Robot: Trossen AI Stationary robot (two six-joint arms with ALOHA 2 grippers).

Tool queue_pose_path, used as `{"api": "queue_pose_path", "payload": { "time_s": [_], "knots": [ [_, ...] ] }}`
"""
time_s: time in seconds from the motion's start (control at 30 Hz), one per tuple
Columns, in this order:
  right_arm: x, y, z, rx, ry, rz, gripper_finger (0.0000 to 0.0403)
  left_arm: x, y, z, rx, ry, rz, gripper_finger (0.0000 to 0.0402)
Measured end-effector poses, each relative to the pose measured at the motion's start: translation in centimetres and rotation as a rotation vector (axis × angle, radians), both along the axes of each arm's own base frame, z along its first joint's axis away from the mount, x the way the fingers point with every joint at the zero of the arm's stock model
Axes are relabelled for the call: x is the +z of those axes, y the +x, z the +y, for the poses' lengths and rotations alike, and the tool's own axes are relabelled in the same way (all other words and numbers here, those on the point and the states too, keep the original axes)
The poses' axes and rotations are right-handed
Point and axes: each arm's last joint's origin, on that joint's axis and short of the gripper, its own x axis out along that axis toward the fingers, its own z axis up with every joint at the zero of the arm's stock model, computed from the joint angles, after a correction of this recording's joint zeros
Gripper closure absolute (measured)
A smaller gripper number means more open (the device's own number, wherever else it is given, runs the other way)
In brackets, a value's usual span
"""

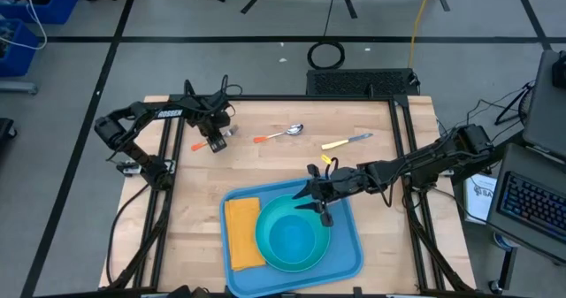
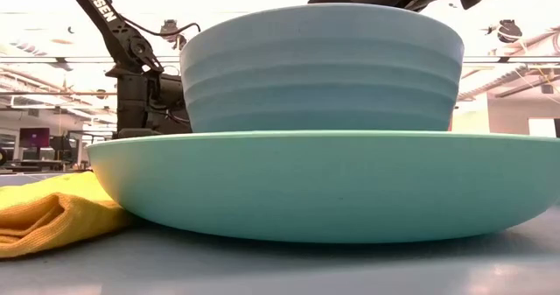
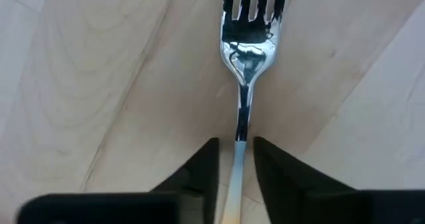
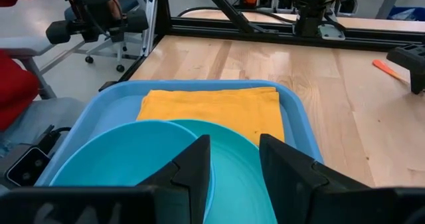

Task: Set up tray
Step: Put the fork on top of the napkin

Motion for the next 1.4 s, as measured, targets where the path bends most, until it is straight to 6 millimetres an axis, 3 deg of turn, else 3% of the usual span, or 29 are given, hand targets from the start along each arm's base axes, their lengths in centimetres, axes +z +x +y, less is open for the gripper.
{"api": "queue_pose_path", "payload": {
  "time_s": [0.2, 0.37, 0.83, 1.4],
  "knots": [
    [0.0, 0.0, 0.0, 0.0, 0.0, 0.0, 0.028, 0.0, 0.0, 0.1, 0.001, 0.007, -0.004, 0.0388],
    [0.0, 0.0, 0.0, 0.001, -0.005, -0.002, 0.028, 0.0, 0.2, 0.2, 0.043, 0.023, -0.014, 0.0377],
    [0.7, 0.3, -0.3, 0.024, -0.083, -0.097, 0.028, 0.0, 0.2, 0.3, 0.206, 0.018, -0.039, 0.0392],
    [1.3, 0.8, -1.5, 0.016, -0.18, -0.186, 0.028, 0.5, 1.0, -0.5, 0.275, 0.059, -0.038, 0.0392]
  ]
}}
